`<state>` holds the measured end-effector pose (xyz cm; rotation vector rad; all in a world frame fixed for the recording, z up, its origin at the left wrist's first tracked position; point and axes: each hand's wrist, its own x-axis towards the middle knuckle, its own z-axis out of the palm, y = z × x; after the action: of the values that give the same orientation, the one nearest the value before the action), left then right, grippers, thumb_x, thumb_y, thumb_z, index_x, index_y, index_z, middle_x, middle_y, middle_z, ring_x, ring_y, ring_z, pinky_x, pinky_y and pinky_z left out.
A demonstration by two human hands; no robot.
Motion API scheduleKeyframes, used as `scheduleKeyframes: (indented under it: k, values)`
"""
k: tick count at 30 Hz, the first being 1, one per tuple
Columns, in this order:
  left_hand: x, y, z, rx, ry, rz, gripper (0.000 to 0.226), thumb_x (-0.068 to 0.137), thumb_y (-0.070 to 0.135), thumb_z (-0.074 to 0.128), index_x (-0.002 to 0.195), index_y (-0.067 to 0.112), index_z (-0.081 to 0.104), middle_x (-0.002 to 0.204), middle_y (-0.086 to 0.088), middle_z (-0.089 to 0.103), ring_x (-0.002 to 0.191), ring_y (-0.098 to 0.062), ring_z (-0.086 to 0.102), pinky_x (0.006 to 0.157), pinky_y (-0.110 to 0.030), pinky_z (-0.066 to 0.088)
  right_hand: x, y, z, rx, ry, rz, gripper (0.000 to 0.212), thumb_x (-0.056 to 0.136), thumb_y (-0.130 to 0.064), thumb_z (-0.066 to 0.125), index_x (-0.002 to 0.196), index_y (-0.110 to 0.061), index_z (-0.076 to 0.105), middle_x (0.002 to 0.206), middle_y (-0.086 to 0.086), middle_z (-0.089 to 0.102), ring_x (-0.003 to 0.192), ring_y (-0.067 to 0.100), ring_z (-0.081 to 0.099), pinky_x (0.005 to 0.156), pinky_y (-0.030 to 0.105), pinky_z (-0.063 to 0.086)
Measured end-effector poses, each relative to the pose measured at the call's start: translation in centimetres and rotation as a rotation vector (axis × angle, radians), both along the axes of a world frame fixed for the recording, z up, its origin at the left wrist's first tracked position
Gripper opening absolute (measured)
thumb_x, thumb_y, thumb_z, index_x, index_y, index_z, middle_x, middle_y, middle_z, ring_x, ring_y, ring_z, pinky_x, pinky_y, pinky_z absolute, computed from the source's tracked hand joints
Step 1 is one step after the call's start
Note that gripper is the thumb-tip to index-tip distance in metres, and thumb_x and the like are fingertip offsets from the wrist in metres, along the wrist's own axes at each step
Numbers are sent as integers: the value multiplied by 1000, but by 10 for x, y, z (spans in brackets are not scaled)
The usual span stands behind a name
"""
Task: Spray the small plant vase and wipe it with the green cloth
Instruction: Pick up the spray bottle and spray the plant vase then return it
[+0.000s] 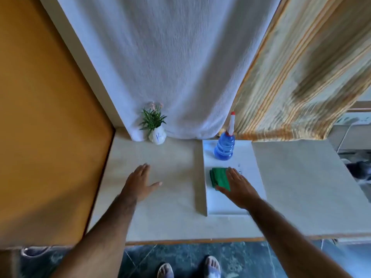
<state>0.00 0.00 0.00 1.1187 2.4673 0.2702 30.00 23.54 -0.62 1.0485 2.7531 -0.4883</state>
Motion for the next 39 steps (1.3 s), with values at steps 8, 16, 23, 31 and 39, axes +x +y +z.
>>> scheduleKeyframes:
  k: [8,16,23,31,39]
  values:
    - [15,-26,-57,-204,39,-42,111,90,87,24,167,10,6,179,-8,-2,165,-25,4,131,-48,14,18,-27,-47,42,-129,52,110,88,-83,13,160,-2,-2,169,14,-7,156,24,-7,126,38,1]
    - [27,-43,-97,7,180,-50,107,95,80,5,159,-2,31,169,-21,29,156,-39,32,125,-64,27,14,-29,-54,-52,-44,-44,103,91,-81,24,162,-8,5,170,7,-4,156,17,-5,124,31,-2]
    - [24,-44,-121,48,232,-51,97,94,71,30,162,2,26,171,-17,26,158,-33,30,127,-62,25,-40,44,-2,-209,462,-506,92,89,-59,67,157,-10,30,160,12,38,146,26,38,117,39,30]
    - [23,-47,-134,50,277,-51,97,96,72,30,165,6,18,174,-13,20,161,-29,21,129,-61,23,-109,113,29,-321,826,-559,92,77,-24,89,152,-23,35,97,-13,62,81,-10,60,79,13,50]
    - [22,-48,-138,72,331,-53,96,96,72,34,165,7,22,174,-12,22,161,-28,23,129,-58,23,-111,115,8,-345,961,-519,52,82,-35,83,120,-51,54,78,-12,63,71,-4,62,69,8,48]
